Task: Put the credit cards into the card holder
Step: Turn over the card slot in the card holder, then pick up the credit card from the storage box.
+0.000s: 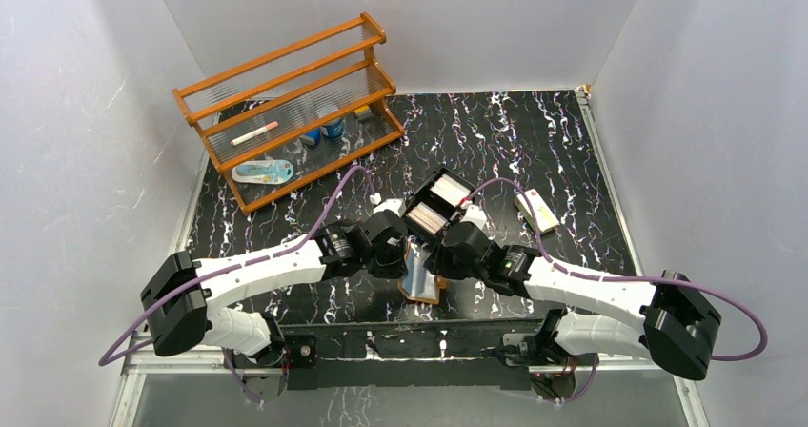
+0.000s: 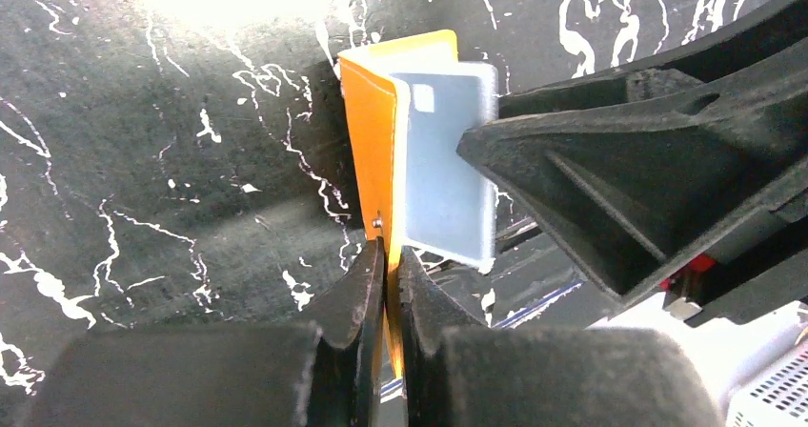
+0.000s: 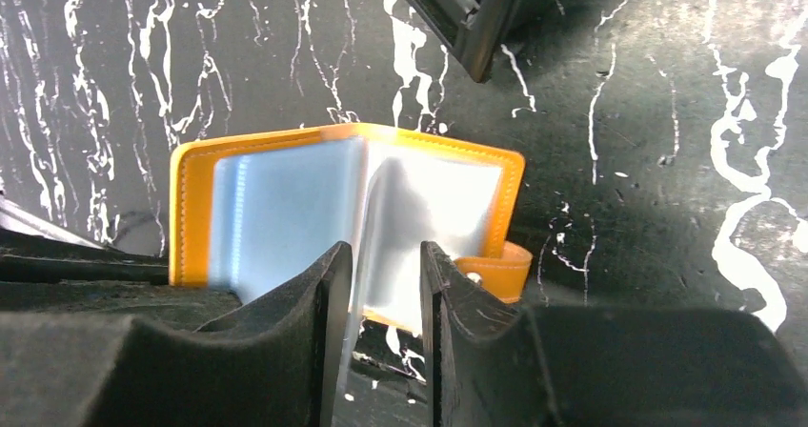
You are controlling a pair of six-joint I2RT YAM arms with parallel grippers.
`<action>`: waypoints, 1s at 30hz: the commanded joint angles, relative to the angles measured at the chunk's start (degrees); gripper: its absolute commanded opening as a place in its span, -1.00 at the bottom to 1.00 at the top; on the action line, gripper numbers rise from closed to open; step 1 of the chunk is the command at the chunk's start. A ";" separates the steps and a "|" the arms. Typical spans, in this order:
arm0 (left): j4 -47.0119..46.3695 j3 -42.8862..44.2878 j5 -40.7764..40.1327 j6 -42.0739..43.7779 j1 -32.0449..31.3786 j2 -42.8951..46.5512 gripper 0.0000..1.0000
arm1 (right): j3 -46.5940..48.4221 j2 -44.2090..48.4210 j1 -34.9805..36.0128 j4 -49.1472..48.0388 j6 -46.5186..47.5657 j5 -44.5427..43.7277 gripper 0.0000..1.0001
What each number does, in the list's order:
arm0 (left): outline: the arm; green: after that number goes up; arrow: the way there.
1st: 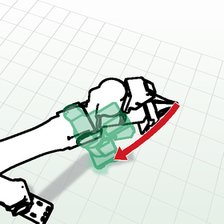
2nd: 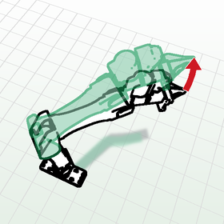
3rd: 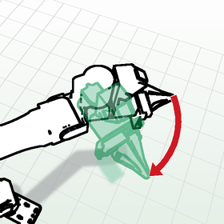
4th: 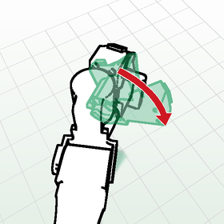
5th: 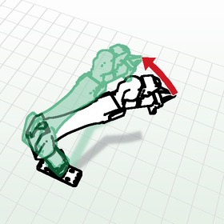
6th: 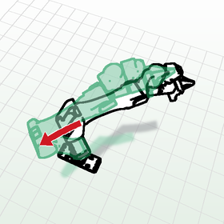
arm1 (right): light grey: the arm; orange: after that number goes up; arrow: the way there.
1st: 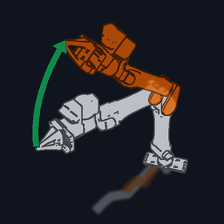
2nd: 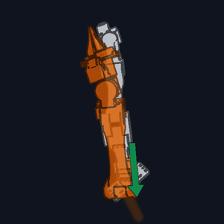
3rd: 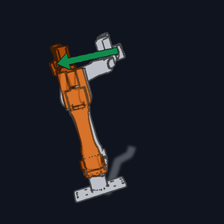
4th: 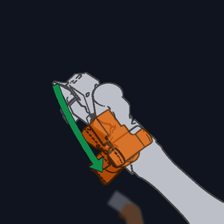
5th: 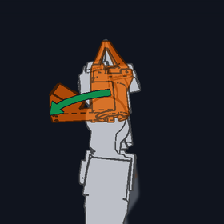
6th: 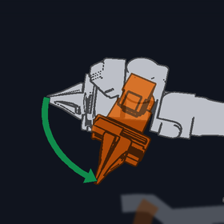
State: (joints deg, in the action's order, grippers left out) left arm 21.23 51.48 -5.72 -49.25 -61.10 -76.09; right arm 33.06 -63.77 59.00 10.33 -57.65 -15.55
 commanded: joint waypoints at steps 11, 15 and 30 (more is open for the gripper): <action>-8.55 -9.63 0.08 -7.21 0.41 9.10 -1.00 | 3.48 2.84 0.29 10.68 2.35 -9.50 -0.21; -9.89 -12.46 0.70 -8.58 1.13 10.63 -0.96 | 7.24 2.78 -0.41 9.23 13.77 -9.47 -0.03; -14.05 -20.62 3.75 -11.53 5.19 15.65 -0.48 | 23.42 -11.18 -19.18 7.04 44.25 -2.08 0.08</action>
State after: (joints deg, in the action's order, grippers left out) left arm 8.95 31.64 -2.48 -60.31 -56.66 -62.48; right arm 51.16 -71.50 42.24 19.09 -22.74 -19.14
